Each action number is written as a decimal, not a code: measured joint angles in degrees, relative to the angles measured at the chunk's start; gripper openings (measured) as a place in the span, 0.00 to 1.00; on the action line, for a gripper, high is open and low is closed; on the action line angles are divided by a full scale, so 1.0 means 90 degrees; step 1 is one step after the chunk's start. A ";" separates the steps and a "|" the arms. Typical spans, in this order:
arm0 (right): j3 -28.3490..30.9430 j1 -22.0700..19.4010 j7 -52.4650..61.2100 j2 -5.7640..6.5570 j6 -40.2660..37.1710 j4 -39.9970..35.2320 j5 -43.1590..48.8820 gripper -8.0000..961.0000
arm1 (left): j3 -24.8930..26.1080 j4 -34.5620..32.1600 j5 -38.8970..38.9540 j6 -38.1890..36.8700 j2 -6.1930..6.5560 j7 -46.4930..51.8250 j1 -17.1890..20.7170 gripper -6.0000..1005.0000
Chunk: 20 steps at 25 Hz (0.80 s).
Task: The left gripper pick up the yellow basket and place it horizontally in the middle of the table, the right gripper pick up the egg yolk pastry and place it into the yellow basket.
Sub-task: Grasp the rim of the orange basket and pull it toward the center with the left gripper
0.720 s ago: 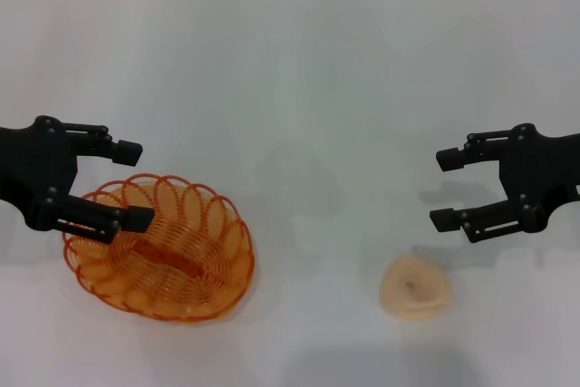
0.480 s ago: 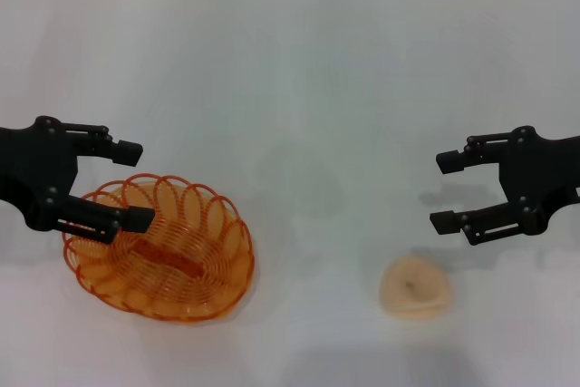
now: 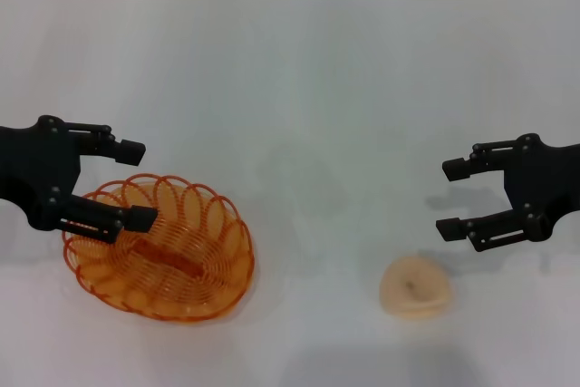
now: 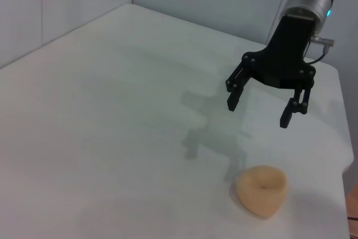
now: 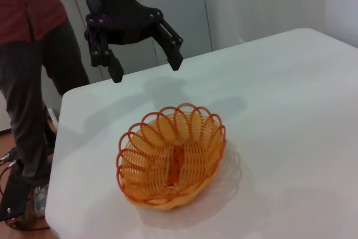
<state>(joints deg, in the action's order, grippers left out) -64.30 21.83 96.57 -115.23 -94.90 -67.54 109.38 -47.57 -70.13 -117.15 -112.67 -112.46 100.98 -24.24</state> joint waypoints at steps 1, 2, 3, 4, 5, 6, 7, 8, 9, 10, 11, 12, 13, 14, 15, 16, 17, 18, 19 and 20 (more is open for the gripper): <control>0.0000 0.0000 0.0000 0.0000 0.0000 0.0000 0.0000 0.83 | 0.0000 0.0000 -0.0002 0.0000 0.0001 0.0000 -0.0001 0.88; 0.0003 -0.0005 0.0000 0.0000 0.0003 0.0001 0.0000 0.83 | 0.0000 0.0000 -0.0002 0.0000 0.0001 0.0000 -0.0001 0.88; 0.0004 -0.0007 0.0001 0.0000 0.0006 0.0001 -0.0006 0.83 | -0.0001 -0.0002 -0.0011 0.0000 0.0006 0.0005 -0.0003 0.88; 0.0004 -0.0010 0.0000 0.0000 0.0008 0.0002 -0.0016 0.83 | 0.0000 -0.0008 -0.0021 0.0001 0.0015 0.0014 -0.0007 0.88; 0.0005 -0.0013 -0.0004 0.0000 0.0008 0.0003 -0.0030 0.83 | -0.0001 -0.0018 -0.0047 0.0005 0.0030 0.0030 -0.0015 0.88; 0.0006 -0.0015 -0.0011 0.0000 0.0008 0.0004 -0.0037 0.83 | -0.0001 -0.0032 -0.0080 0.0014 0.0052 0.0054 -0.0028 0.88; 0.0006 -0.0017 -0.0017 0.0000 0.0008 0.0004 -0.0040 0.83 | -0.0001 -0.0032 -0.0080 0.0014 0.0052 0.0054 -0.0028 0.88; 0.0006 -0.0018 -0.0018 0.0000 0.0009 0.0005 -0.0041 0.83 | 0.0028 -0.0053 -0.0199 0.0042 0.0120 0.0168 -0.0079 0.88; 0.0006 -0.0018 -0.0019 -0.0001 0.0009 0.0005 -0.0044 0.83 | 0.0091 -0.0057 -0.0310 0.0051 0.0160 0.0262 -0.0116 0.88; 0.0006 -0.0018 -0.0020 -0.0003 0.0009 0.0005 -0.0049 0.83 | 0.0169 -0.0063 -0.0449 0.0053 0.0204 0.0374 -0.0162 0.88; 0.0006 -0.0018 -0.0020 -0.0005 0.0009 0.0005 -0.0058 0.83 | 0.0226 -0.0071 -0.0573 0.0053 0.0233 0.0458 -0.0195 0.88; 0.0006 -0.0018 -0.0019 -0.0008 0.0009 0.0005 -0.0064 0.83 | 0.0325 -0.0100 -0.0779 0.0050 0.0274 0.0589 -0.0242 0.88; 0.0008 -0.0017 -0.0018 -0.0008 0.0010 0.0005 -0.0072 0.83 | 0.0400 -0.0147 -0.0993 0.0034 0.0308 0.0738 -0.0283 0.88; 0.0010 -0.0017 -0.0018 -0.0009 0.0013 0.0005 -0.0078 0.83 | 0.0456 -0.0190 -0.1181 0.0018 0.0333 0.0868 -0.0314 0.88; 0.0015 -0.0016 -0.0016 -0.0009 0.0024 0.0005 -0.0082 0.83 | 0.0488 -0.0257 -0.1401 0.0001 0.0363 0.1047 -0.0335 0.88; 0.0015 -0.0016 -0.0014 -0.0009 0.0035 0.0005 -0.0088 0.83 | 0.0504 -0.0346 -0.1645 -0.0012 0.0391 0.1227 -0.0350 0.87; 0.0012 -0.0016 -0.0010 -0.0010 0.0043 0.0005 -0.0090 0.83 | 0.0505 -0.0405 -0.1797 -0.0017 0.0404 0.1347 -0.0354 0.87; 0.0008 -0.0015 -0.0004 -0.0010 0.0051 0.0005 -0.0093 0.83 | 0.0510 -0.0499 -0.2012 -0.0018 0.0408 0.1531 -0.0355 0.87; 0.0004 -0.0013 -0.0001 -0.0010 0.0056 0.0005 -0.0099 0.83 | 0.0518 -0.0582 -0.2208 -0.0017 0.0408 0.1701 -0.0356 0.87; 0.0000 -0.0009 0.0001 -0.0010 0.0058 0.0005 -0.0105 0.83 | 0.0522 -0.0621 -0.2333 -0.0015 0.0405 0.1804 -0.0356 0.87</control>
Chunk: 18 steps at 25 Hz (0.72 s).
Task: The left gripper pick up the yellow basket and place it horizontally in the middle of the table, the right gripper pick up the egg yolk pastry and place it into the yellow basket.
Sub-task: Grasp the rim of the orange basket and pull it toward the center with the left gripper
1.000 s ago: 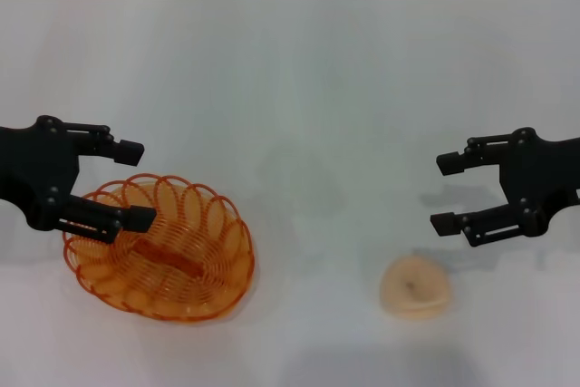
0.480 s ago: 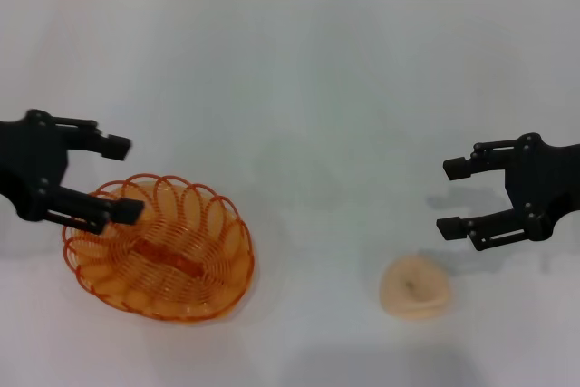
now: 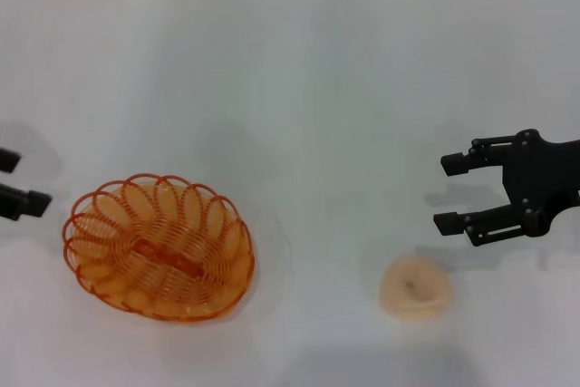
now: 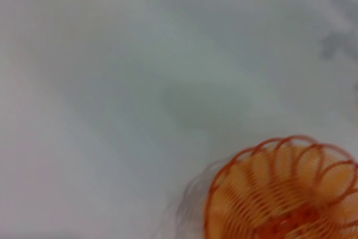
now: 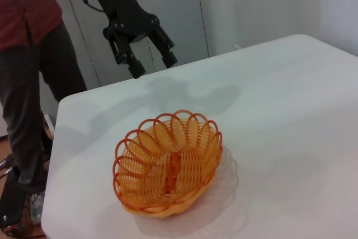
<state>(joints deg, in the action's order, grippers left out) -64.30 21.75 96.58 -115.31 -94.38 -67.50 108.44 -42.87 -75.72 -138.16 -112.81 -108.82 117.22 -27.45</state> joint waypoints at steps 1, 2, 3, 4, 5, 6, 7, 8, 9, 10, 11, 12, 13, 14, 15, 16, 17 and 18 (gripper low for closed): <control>-0.0002 0.0005 0.0001 0.0000 0.0002 0.0000 -0.0005 0.83 | 0.0004 -0.0025 -0.0119 0.0005 -0.0007 0.0104 -0.0002 0.87; -0.0006 0.0021 0.0001 0.0000 0.0005 0.0003 -0.0010 0.83 | 0.0003 -0.0033 -0.0283 0.0013 -0.0022 0.0208 -0.0007 0.87; -0.0012 0.0039 0.0001 0.0000 0.0008 0.0005 -0.0019 0.83 | 0.0002 -0.0033 -0.0467 0.0030 -0.0037 0.0296 -0.0020 0.87; -0.0017 0.0053 0.0001 -0.0001 0.0010 0.0006 -0.0038 0.83 | 0.0002 -0.0030 -0.0556 0.0040 -0.0046 0.0337 -0.0028 0.87; -0.0020 0.0063 0.0002 -0.0002 0.0014 0.0007 -0.0058 0.83 | 0.0002 -0.0013 -0.0721 0.0079 -0.0070 0.0420 -0.0047 0.87; -0.0022 0.0070 0.0002 -0.0004 0.0019 0.0008 -0.0083 0.83 | 0.0004 0.0002 -0.0839 0.0130 -0.0094 0.0496 -0.0065 0.87; -0.0023 0.0074 0.0002 -0.0007 0.0027 0.0015 -0.0105 0.83 | 0.0003 0.0020 -0.0925 0.0186 -0.0132 0.0564 -0.0084 0.87; -0.0024 0.0075 0.0000 -0.0009 0.0039 0.0030 -0.0128 0.83 | 0.0005 0.0030 -0.0964 0.0246 -0.0162 0.0621 -0.0090 0.87; -0.0023 0.0075 -0.0004 -0.0009 0.0051 0.0043 -0.0143 0.83 | 0.0010 0.0044 -0.0995 0.0314 -0.0196 0.0673 -0.0100 0.87; -0.0024 0.0075 -0.0009 -0.0010 0.0061 0.0058 -0.0153 0.83 | 0.0005 0.0070 -0.1001 0.0364 -0.0235 0.0709 -0.0110 0.87; -0.0024 0.0075 -0.0013 -0.0010 0.0071 0.0072 -0.0154 0.83 | -0.0008 0.0125 -0.1009 0.0414 -0.0282 0.0747 -0.0141 0.87; -0.0024 0.0075 -0.0014 -0.0010 0.0074 0.0077 -0.0155 0.83 | -0.0023 0.0168 -0.1013 0.0444 -0.0316 0.0777 -0.0171 0.87; -0.0024 0.0076 -0.0013 -0.0010 0.0075 0.0082 -0.0155 0.83 | -0.0038 0.0234 -0.1036 0.0461 -0.0352 0.0828 -0.0220 0.87; -0.0024 0.0075 -0.0008 -0.0010 0.0076 0.0084 -0.0155 0.83 | -0.0054 0.0317 -0.1075 0.0488 -0.0391 0.0904 -0.0295 0.87; -0.0025 0.0074 -0.0004 -0.0010 0.0077 0.0085 -0.0155 0.83 | -0.0065 0.0390 -0.1122 0.0515 -0.0426 0.0989 -0.0356 0.87; -0.0027 0.0074 0.0000 -0.0010 0.0077 0.0086 -0.0157 0.83 | -0.0071 0.0453 -0.1189 0.0542 -0.0449 0.1076 -0.0411 0.87; -0.0030 0.0074 0.0000 -0.0010 0.0077 0.0087 -0.0158 0.83 | -0.0078 0.0507 -0.1253 0.0564 -0.0470 0.1167 -0.0461 0.87; -0.0030 0.0074 0.0000 -0.0010 0.0077 0.0087 -0.0158 0.83 | -0.0079 0.0565 -0.1341 0.0589 -0.0477 0.1290 -0.0520 0.87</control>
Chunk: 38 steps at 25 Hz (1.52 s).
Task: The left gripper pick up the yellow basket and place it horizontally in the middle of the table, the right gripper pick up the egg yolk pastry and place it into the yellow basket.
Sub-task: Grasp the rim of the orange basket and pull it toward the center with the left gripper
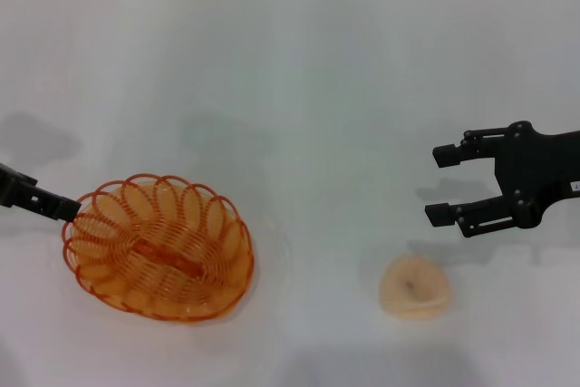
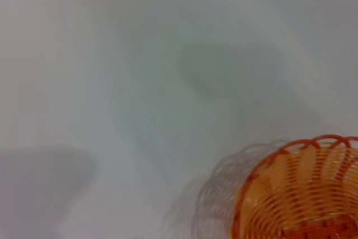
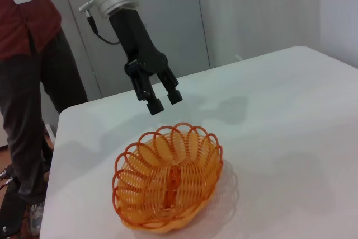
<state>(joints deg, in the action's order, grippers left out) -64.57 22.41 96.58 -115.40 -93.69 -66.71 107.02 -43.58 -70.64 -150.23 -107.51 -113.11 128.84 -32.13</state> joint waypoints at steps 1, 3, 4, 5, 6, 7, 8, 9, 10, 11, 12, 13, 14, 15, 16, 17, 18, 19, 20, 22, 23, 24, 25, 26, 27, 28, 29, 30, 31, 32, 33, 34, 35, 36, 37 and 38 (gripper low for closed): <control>-0.0001 0.0000 0.0001 0.0000 0.0000 0.0000 -0.0003 0.83 | -0.0002 0.0027 -0.0055 0.0009 -0.0007 0.0083 -0.0034 0.87; -0.0003 0.0000 0.0002 0.0000 0.0000 0.0001 -0.0006 0.83 | -0.0004 0.0058 -0.0180 0.0039 -0.0016 0.0315 -0.0114 0.87; -0.0003 0.0000 0.0002 0.0000 0.0000 0.0000 -0.0006 0.83 | -0.0008 0.0062 -0.0221 0.0054 -0.0018 0.0438 -0.0143 0.87; -0.0003 0.0000 0.0002 0.0000 0.0000 0.0001 -0.0006 0.83 | -0.0010 0.0064 -0.0245 0.0060 -0.0018 0.0493 -0.0158 0.87; -0.0003 0.0000 0.0002 0.0000 0.0000 0.0001 -0.0006 0.83 | -0.0016 0.0067 -0.0287 0.0070 -0.0019 0.0562 -0.0188 0.87; -0.0003 0.0000 0.0002 0.0001 0.0000 0.0001 -0.0006 0.83 | -0.0021 0.0076 -0.0340 0.0082 -0.0022 0.0617 -0.0212 0.87; 0.0000 0.0000 0.0001 0.0000 0.0000 0.0001 -0.0006 0.83 | -0.0028 0.0085 -0.0365 0.0091 -0.0026 0.0641 -0.0228 0.87; 0.0005 0.0000 -0.0001 0.0000 0.0000 0.0001 -0.0007 0.83 | -0.0050 0.0123 -0.0380 0.0117 -0.0037 0.0655 -0.0248 0.87; 0.0011 0.0000 -0.0005 0.0000 0.0000 0.0001 -0.0007 0.83 | -0.0066 0.0159 -0.0392 0.0145 -0.0043 0.0670 -0.0265 0.87; 0.0013 0.0000 -0.0008 0.0000 0.0001 0.0001 -0.0007 0.83 | -0.0090 0.0221 -0.0419 0.0190 -0.0052 0.0692 -0.0291 0.87; 0.0013 0.0000 -0.0012 0.0001 0.0002 0.0001 -0.0007 0.83 | -0.0102 0.0308 -0.0457 0.0251 -0.0061 0.0733 -0.0320 0.87; 0.0013 0.0000 -0.0011 0.0000 0.0004 0.0001 -0.0007 0.83 | -0.0109 0.0390 -0.0493 0.0307 -0.0067 0.0779 -0.0349 0.87; 0.0012 0.0000 -0.0012 0.0000 0.0005 0.0001 -0.0007 0.83 | -0.0109 0.0460 -0.0518 0.0348 -0.0072 0.0824 -0.0374 0.87; 0.0013 0.0000 -0.0010 0.0001 0.0006 0.0001 -0.0007 0.83 | -0.0109 0.0529 -0.0533 0.0382 -0.0073 0.0877 -0.0396 0.87; 0.0015 0.0000 -0.0009 0.0000 0.0007 0.0000 -0.0007 0.83 | -0.0112 0.0576 -0.0540 0.0400 -0.0072 0.0912 -0.0408 0.87; 0.0015 0.0000 -0.0004 0.0001 0.0008 0.0000 -0.0007 0.83 | -0.0118 0.0617 -0.0561 0.0435 -0.0069 0.0973 -0.0422 0.87; 0.0015 0.0000 -0.0003 0.0001 0.0009 0.0000 -0.0007 0.83 | -0.0126 0.0641 -0.0576 0.0458 -0.0067 0.1006 -0.0430 0.86; 0.0012 0.0000 -0.0002 0.0001 0.0009 0.0000 -0.0007 0.83 | -0.0139 0.0670 -0.0593 0.0482 -0.0070 0.1036 -0.0437 0.86; 0.0008 0.0000 -0.0002 0.0000 0.0009 0.0000 -0.0007 0.83 | -0.0147 0.0729 -0.0606 0.0499 -0.0073 0.1068 -0.0454 0.86; 0.0007 0.0000 -0.0001 0.0000 0.0010 0.0000 -0.0007 0.83 | -0.0154 0.0865 -0.0648 0.0513 -0.0078 0.1124 -0.0506 0.86; 0.0008 0.0000 -0.0001 0.0001 0.0010 0.0000 -0.0007 0.83 | -0.0155 0.0904 -0.0685 0.0516 -0.0082 0.1149 -0.0527 0.86; 0.0008 0.0000 -0.0001 0.0001 0.0010 0.0000 -0.0007 0.83 | -0.0156 0.0933 -0.0723 0.0518 -0.0089 0.1170 -0.0545 0.86; 0.0012 0.0000 0.0000 0.0000 0.0010 0.0000 -0.0006 0.83 | -0.0156 0.0940 -0.0770 0.0521 -0.0098 0.1195 -0.0563 0.86; 0.0013 0.0000 0.0000 0.0000 0.0010 0.0000 -0.0006 0.83 | -0.0158 0.0945 -0.0819 0.0522 -0.0108 0.1224 -0.0578 0.86; 0.0014 0.0000 0.0001 0.0001 0.0010 0.0000 -0.0006 0.83 | -0.0157 0.0946 -0.0870 0.0522 -0.0114 0.1250 -0.0591 0.86; 0.0014 0.0000 0.0001 0.0000 0.0010 0.0000 -0.0006 0.83 | -0.0158 0.0947 -0.0941 0.0522 -0.0120 0.1292 -0.0614 0.86; 0.0013 0.0000 0.0001 0.0000 0.0010 0.0000 -0.0006 0.83 | -0.0158 0.0949 -0.0994 0.0522 -0.0124 0.1321 -0.0630 0.86; 0.0011 0.0000 0.0001 0.0000 0.0010 0.0000 -0.0006 0.83 | -0.0158 0.0951 -0.1039 0.0522 -0.0126 0.1344 -0.0647 0.86; 0.0010 0.0000 0.0002 0.0000 0.0010 0.0000 -0.0006 0.83 | -0.0159 0.0956 -0.1076 0.0522 -0.0130 0.1364 -0.0663 0.86; 0.0009 0.0000 0.0002 0.0000 0.0010 0.0000 -0.0006 0.83 | -0.0165 0.0967 -0.1095 0.0522 -0.0134 0.1376 -0.0679 0.86; 0.0008 0.0000 0.0002 0.0001 0.0010 0.0000 -0.0006 0.83 | -0.0173 0.0999 -0.1105 0.0521 -0.0138 0.1385 -0.0695 0.86; 0.0007 -0.0002 0.0002 0.0000 0.0011 0.0000 -0.0006 0.83 | -0.0179 0.1050 -0.1124 0.0521 -0.0140 0.1394 -0.0722 0.86; 0.0007 -0.0011 0.0002 0.0000 0.0010 0.0000 -0.0006 0.83 | -0.0189 0.1101 -0.1139 0.0522 -0.0145 0.1397 -0.0747 0.86; 0.0006 -0.0018 0.0002 0.0000 0.0009 0.0000 -0.0006 0.83 | -0.0208 0.1179 -0.1174 0.0531 -0.0146 0.1414 -0.0789 0.86; 0.0006 -0.0027 0.0002 0.0000 0.0007 0.0000 -0.0006 0.83 | -0.0232 0.1265 -0.1211 0.0548 -0.0150 0.1432 -0.0828 0.86; 0.0006 -0.0033 0.0002 0.0001 0.0006 0.0000 -0.0006 0.83 | -0.0247 0.1295 -0.1230 0.0558 -0.0154 0.1441 -0.0844 0.86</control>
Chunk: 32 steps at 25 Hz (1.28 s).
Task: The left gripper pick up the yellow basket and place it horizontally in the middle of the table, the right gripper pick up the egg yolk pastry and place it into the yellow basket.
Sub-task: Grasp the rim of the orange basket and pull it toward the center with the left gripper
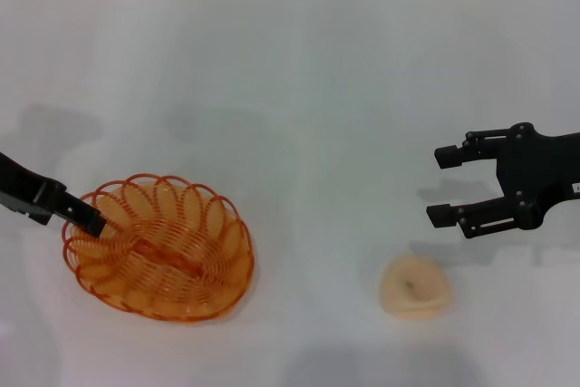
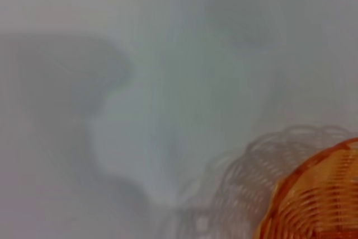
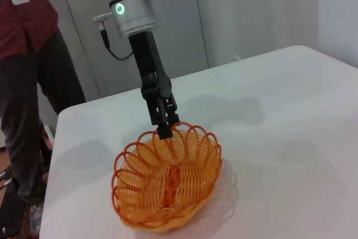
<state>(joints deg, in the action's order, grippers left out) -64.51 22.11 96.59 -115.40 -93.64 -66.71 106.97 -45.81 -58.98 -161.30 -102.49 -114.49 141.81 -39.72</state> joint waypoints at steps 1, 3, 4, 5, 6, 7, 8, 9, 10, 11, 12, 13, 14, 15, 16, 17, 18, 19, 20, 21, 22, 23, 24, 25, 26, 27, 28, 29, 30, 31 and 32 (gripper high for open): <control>0.0000 -0.0001 0.0000 0.0000 -0.0003 0.0000 0.0000 0.83 | -0.0034 0.0056 -0.0046 0.0020 -0.0015 0.0018 -0.0037 0.86; 0.0000 -0.0007 -0.0001 0.0000 -0.0010 0.0000 0.0000 0.83 | -0.0060 0.0078 -0.0096 0.0030 -0.0043 0.0025 -0.0067 0.86; 0.0000 -0.0009 -0.0001 0.0000 -0.0013 0.0000 0.0000 0.83 | -0.0066 0.0081 -0.0104 0.0036 -0.0056 0.0025 -0.0076 0.86; 0.0000 -0.0012 -0.0001 0.0000 -0.0014 0.0000 -0.0001 0.83 | -0.0066 0.0084 -0.0110 0.0047 -0.0062 0.0026 -0.0080 0.86; 0.0000 -0.0015 -0.0002 0.0000 -0.0015 0.0000 -0.0001 0.83 | -0.0066 0.0103 -0.0110 0.0074 -0.0061 0.0033 -0.0082 0.86; 0.0000 -0.0016 -0.0004 0.0000 -0.0016 0.0000 -0.0001 0.83 | -0.0066 0.0129 -0.0107 0.0099 -0.0054 0.0041 -0.0087 0.86; 0.0000 -0.0016 -0.0007 0.0000 -0.0016 0.0000 -0.0001 0.83 | -0.0067 0.0169 -0.0096 0.0127 -0.0045 0.0052 -0.0094 0.86; 0.0000 -0.0016 -0.0011 0.0000 -0.0016 0.0000 -0.0001 0.83 | -0.0067 0.0195 -0.0087 0.0146 -0.0039 0.0059 -0.0099 0.86; 0.0000 -0.0016 -0.0018 0.0000 -0.0016 0.0003 -0.0002 0.83 | -0.0070 0.0252 -0.0087 0.0183 -0.0039 0.0060 -0.0111 0.86; 0.0000 -0.0016 -0.0025 0.0000 -0.0016 0.0016 -0.0004 0.83 | -0.0071 0.0292 -0.0087 0.0224 -0.0044 0.0059 -0.0123 0.82; 0.0000 -0.0015 -0.0028 0.0000 -0.0017 0.0032 -0.0004 0.83 | -0.0073 0.0338 -0.0089 0.0261 -0.0054 0.0054 -0.0137 0.79; 0.0000 -0.0013 -0.0029 0.0000 -0.0016 0.0043 -0.0005 0.83 | -0.0075 0.0377 -0.0091 0.0292 -0.0060 0.0048 -0.0146 0.76; 0.0000 -0.0011 -0.0032 0.0000 -0.0016 0.0060 -0.0006 0.83 | -0.0076 0.0426 -0.0089 0.0321 -0.0061 0.0042 -0.0160 0.72; 0.0000 -0.0009 -0.0033 0.0000 -0.0016 0.0065 -0.0007 0.83 | -0.0076 0.0481 -0.0085 0.0357 -0.0064 0.0035 -0.0176 0.69; 0.0000 -0.0006 -0.0034 0.0000 -0.0016 0.0067 -0.0008 0.83 | -0.0076 0.0496 -0.0082 0.0370 -0.0067 0.0033 -0.0182 0.65; 0.0000 -0.0006 -0.0034 0.0000 -0.0018 0.0068 -0.0008 0.83 | -0.0077 0.0500 -0.0080 0.0377 -0.0071 0.0031 -0.0185 0.65; 0.0001 -0.0006 -0.0035 0.0000 -0.0023 0.0068 -0.0009 0.83 | -0.0077 0.0502 -0.0077 0.0390 -0.0076 0.0030 -0.0191 0.65; 0.0003 -0.0005 -0.0036 0.0000 -0.0029 0.0069 -0.0010 0.83 | -0.0077 0.0502 -0.0077 0.0390 -0.0076 0.0030 -0.0191 0.64; 0.0006 -0.0005 -0.0036 0.0000 -0.0036 0.0069 -0.0010 0.83 | -0.0077 0.0507 -0.0073 0.0409 -0.0079 0.0032 -0.0195 0.64; 0.0007 -0.0005 -0.0037 0.0000 -0.0039 0.0069 -0.0010 0.83 | -0.0077 0.0543 -0.0072 0.0435 -0.0081 0.0033 -0.0205 0.64; 0.0008 -0.0005 -0.0037 0.0000 -0.0040 0.0069 -0.0011 0.83 | -0.0077 0.0561 -0.0075 0.0443 -0.0084 0.0033 -0.0211 0.62; 0.0008 -0.0006 -0.0037 0.0000 -0.0041 0.0069 -0.0011 0.83 | -0.0077 0.0574 -0.0078 0.0446 -0.0089 0.0031 -0.0218 0.60; 0.0008 -0.0008 -0.0037 0.0000 -0.0042 0.0069 -0.0011 0.83 | -0.0077 0.0580 -0.0087 0.0452 -0.0097 0.0026 -0.0223 0.59; 0.0006 -0.0009 -0.0035 0.0000 -0.0043 0.0069 -0.0011 0.83 | -0.0077 0.0582 -0.0093 0.0456 -0.0105 0.0021 -0.0226 0.57; 0.0003 -0.0009 -0.0028 0.0000 -0.0044 0.0069 -0.0011 0.83 | -0.0077 0.0583 -0.0097 0.0458 -0.0109 0.0017 -0.0228 0.55; 0.0001 -0.0010 -0.0024 0.0000 -0.0045 0.0069 -0.0011 0.83 | -0.0077 0.0594 -0.0097 0.0461 -0.0110 0.0008 -0.0229 0.54; 0.0001 -0.0011 -0.0021 0.0000 -0.0045 0.0069 -0.0011 0.83 | -0.0077 0.0615 -0.0096 0.0463 -0.0110 -0.0006 -0.0235 0.52; 0.0000 -0.0011 -0.0018 0.0000 -0.0045 0.0069 -0.0011 0.83 | -0.0076 0.0640 -0.0090 0.0463 -0.0111 -0.0019 -0.0243 0.50; 0.0000 -0.0012 -0.0014 0.0000 -0.0045 0.0069 -0.0011 0.83 | -0.0076 0.0640 -0.0090 0.0463 -0.0111 -0.0019 -0.0243 0.49; 0.0000 -0.0013 -0.0010 0.0000 -0.0045 0.0069 -0.0011 0.83 | -0.0077 0.0652 -0.0090 0.0463 -0.0114 -0.0023 -0.0247 0.47; 0.0000 -0.0013 -0.0007 0.0000 -0.0045 0.0068 -0.0011 0.83 | -0.0076 0.0652 -0.0092 0.0468 -0.0118 -0.0023 -0.0247 0.45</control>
<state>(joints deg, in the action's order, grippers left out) -64.51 21.99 96.53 -115.40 -94.04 -66.10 106.87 -46.49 -53.11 -162.13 -98.27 -115.56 141.60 -41.95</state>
